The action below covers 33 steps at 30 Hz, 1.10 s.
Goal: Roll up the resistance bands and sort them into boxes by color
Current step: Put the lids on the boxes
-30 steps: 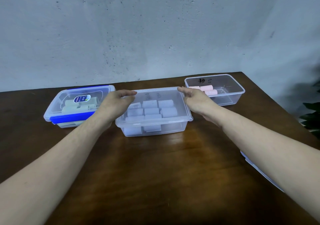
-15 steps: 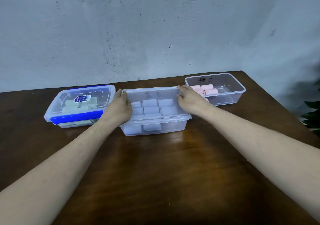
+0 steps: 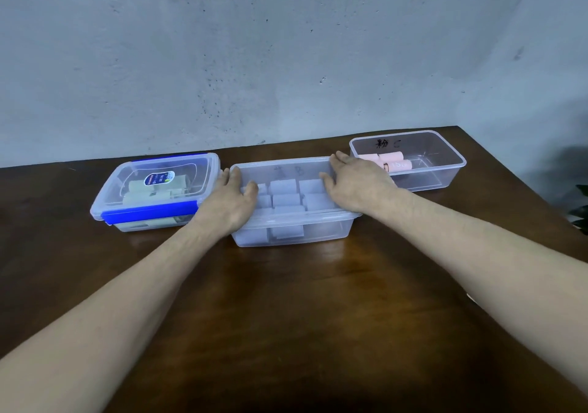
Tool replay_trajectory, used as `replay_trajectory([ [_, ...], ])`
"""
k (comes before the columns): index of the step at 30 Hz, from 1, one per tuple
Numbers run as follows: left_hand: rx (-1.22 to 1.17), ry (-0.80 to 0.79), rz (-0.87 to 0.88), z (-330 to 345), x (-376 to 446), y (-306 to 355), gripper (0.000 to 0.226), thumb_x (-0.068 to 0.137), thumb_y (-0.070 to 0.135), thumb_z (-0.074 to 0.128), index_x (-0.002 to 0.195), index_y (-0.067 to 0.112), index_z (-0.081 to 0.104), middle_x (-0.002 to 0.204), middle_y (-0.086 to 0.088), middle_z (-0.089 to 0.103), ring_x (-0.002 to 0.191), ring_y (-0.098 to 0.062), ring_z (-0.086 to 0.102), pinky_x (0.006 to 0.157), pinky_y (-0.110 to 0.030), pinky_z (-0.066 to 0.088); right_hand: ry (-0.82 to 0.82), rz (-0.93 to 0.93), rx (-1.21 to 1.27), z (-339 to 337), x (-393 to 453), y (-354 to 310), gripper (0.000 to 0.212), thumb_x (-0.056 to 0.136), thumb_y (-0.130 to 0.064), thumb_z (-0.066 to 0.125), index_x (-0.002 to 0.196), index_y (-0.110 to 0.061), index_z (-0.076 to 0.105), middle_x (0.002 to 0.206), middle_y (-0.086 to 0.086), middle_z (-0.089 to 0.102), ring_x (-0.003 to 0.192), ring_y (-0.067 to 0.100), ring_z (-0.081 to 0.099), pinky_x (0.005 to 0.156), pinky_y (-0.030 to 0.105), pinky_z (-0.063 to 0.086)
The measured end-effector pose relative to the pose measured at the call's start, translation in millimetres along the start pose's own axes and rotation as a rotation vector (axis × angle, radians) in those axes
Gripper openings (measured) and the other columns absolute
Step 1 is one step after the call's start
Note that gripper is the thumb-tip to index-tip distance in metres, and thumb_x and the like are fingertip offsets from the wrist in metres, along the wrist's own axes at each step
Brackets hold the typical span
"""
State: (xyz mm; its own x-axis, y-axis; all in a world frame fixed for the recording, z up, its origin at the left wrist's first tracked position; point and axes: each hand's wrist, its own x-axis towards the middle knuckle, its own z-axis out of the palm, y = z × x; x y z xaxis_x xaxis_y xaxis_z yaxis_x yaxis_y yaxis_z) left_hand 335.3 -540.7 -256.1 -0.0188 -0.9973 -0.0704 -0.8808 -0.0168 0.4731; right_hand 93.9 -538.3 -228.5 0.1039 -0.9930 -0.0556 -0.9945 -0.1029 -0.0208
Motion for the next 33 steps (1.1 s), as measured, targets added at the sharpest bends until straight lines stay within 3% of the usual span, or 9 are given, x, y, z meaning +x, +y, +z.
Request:
replay_trajectory([
  [7,0.269,0.012,0.047,-9,10,11,0.053,0.106,0.029,0.025,0.148,-0.003,0.024,0.161,-0.021,0.012,0.146,-0.036,0.02,0.118,-0.045,0.024,-0.033,-0.02,-0.088,1,21,-3,0.072,0.104,-0.054,0.011,0.158,-0.007,0.014,0.167,0.007,0.01,0.154,0.021,0.01,0.125,0.038,0.006],
  [13,0.424,0.048,0.046,-15,40,4,0.054,0.105,0.029,0.019,0.15,-0.001,0.026,0.163,-0.013,0.017,0.15,-0.026,0.017,0.122,-0.046,0.011,-0.055,0.027,0.02,3,46,-10,0.067,0.105,-0.049,0.01,0.159,-0.009,0.009,0.167,0.004,0.004,0.154,0.018,0.004,0.125,0.04,0.001],
  [17,0.37,0.0,-0.033,-17,48,-2,0.058,0.105,0.039,0.014,0.156,0.01,0.016,0.166,0.001,0.002,0.152,-0.019,0.011,0.118,-0.059,-0.001,-0.046,0.005,0.112,3,63,-13,0.062,0.106,-0.042,0.013,0.159,-0.009,0.012,0.168,0.002,0.005,0.154,0.017,0.005,0.124,0.041,0.004],
  [26,0.342,-0.057,-0.013,-26,49,-12,0.058,0.106,0.04,0.014,0.158,0.013,0.009,0.166,0.004,-0.004,0.152,-0.019,0.007,0.119,-0.057,-0.001,-0.079,0.0,0.337,4,63,-14,0.058,0.107,-0.035,0.015,0.16,-0.014,0.009,0.167,-0.003,-0.003,0.154,0.013,0.0,0.124,0.04,0.003],
  [29,0.354,-0.035,0.02,-31,48,-16,0.059,0.106,0.042,0.016,0.155,0.01,0.019,0.166,-0.003,0.007,0.152,-0.022,0.007,0.12,-0.055,0.007,-0.017,0.004,0.485,1,45,-10,0.058,0.107,-0.036,0.019,0.16,-0.014,0.011,0.168,0.0,0.004,0.154,0.017,0.002,0.124,0.036,0.004],
  [33,0.399,0.114,0.192,-25,31,2,0.054,0.105,0.04,0.025,0.15,0.011,0.033,0.163,-0.007,0.02,0.151,-0.025,0.01,0.121,-0.049,0.01,0.261,-0.034,0.582,2,-3,13,0.049,0.105,-0.028,0.041,0.152,-0.016,0.037,0.159,0.002,0.035,0.148,0.018,0.026,0.115,0.023,0.018],
])
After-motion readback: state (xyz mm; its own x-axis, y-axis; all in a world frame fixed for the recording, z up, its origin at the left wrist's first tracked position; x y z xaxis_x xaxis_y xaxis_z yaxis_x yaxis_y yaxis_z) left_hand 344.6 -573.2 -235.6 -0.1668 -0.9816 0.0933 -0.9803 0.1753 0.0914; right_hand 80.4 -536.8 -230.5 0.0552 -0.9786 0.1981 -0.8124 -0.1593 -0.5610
